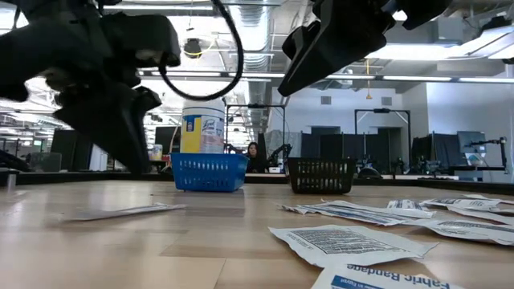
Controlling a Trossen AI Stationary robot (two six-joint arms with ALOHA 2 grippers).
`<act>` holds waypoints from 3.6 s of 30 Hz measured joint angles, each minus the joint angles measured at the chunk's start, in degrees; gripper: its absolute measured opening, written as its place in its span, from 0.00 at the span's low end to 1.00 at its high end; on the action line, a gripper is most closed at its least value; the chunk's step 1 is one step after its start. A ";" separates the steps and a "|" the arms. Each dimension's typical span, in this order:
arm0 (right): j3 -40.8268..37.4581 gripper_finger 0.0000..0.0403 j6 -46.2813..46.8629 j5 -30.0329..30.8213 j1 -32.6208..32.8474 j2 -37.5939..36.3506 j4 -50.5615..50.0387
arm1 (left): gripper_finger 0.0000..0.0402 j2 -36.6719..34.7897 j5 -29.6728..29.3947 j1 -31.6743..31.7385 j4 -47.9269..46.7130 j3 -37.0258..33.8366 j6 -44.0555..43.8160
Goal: Pick & Place First Aid Supplies
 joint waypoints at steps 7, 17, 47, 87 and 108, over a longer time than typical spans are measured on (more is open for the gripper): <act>0.00 0.29 -0.04 0.02 -0.39 0.00 0.27 | 0.21 -0.81 9.05 1.02 14.89 -2.83 3.15; -0.01 0.29 -0.01 0.02 -0.46 0.00 0.13 | 0.39 6.84 8.17 2.32 15.67 -2.56 6.67; -0.02 0.29 0.00 0.02 -0.46 0.00 0.20 | 0.04 -14.30 -20.71 18.74 13.18 -2.91 22.57; -0.04 0.29 37.40 13.42 2.14 -0.09 -11.92 | 0.30 -15.24 3.40 21.80 12.75 -2.74 24.04; -1.45 0.29 99.77 22.91 20.20 -0.09 -41.79 | 0.29 -13.73 3.84 26.00 41.65 -2.78 33.27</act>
